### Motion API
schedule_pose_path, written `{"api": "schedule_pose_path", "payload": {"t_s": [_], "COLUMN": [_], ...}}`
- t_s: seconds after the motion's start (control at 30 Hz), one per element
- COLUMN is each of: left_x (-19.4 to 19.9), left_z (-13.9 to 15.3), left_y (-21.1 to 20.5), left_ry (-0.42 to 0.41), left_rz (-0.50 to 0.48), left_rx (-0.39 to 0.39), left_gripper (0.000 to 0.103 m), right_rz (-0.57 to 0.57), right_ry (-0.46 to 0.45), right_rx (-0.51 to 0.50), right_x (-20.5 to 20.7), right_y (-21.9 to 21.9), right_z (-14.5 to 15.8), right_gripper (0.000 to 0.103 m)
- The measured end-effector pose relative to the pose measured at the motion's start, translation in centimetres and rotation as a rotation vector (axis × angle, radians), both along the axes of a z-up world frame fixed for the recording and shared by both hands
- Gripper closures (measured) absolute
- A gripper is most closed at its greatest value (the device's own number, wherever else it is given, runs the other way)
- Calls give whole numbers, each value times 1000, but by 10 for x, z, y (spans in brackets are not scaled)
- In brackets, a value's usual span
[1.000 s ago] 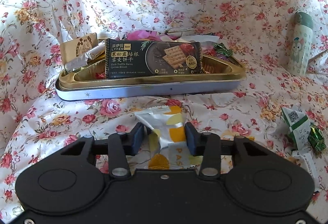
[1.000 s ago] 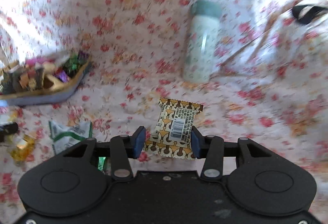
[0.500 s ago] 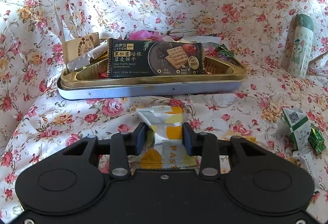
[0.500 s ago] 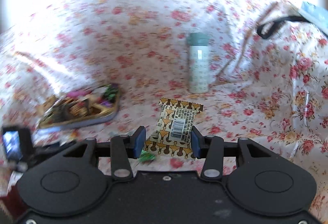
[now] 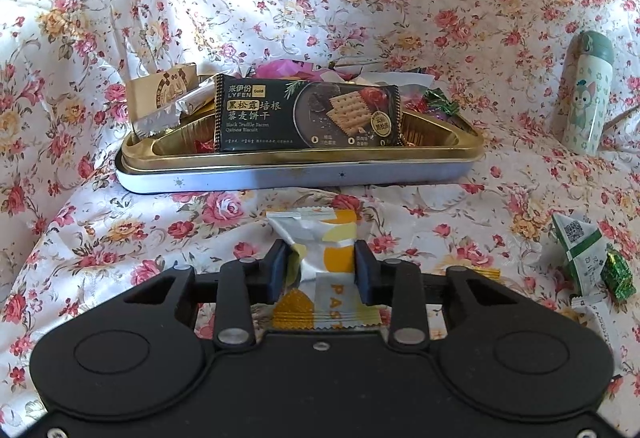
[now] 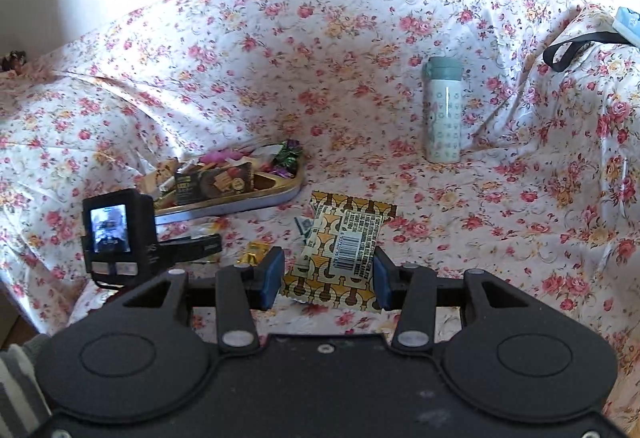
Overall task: Organize snacks
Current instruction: 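Carry both packets back over the gold tray with both tools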
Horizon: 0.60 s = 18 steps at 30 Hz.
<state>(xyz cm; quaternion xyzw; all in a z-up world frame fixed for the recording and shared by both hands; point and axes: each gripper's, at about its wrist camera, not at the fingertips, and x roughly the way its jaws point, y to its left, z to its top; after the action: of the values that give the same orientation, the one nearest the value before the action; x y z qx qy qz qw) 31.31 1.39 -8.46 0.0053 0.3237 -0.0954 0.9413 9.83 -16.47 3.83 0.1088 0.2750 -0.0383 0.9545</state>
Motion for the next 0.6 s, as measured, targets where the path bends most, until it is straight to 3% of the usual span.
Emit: {"api": "schedule_pose_path", "payload": {"t_s": [0.3,0.6], "left_x": [-1,-1], "left_z": [0,5], "left_y": [-1,-6], "left_ry": [0,26], "left_rz": [8,44], "left_rx": [6,45], "left_gripper": [60,61], "right_rz": [24,-42], "right_ry": [34,75], "right_rx": [45,146], "right_x": [-34,-45], "right_y": [-1,-37], "right_z": [-40,-66], "right_gripper": [55,55]}}
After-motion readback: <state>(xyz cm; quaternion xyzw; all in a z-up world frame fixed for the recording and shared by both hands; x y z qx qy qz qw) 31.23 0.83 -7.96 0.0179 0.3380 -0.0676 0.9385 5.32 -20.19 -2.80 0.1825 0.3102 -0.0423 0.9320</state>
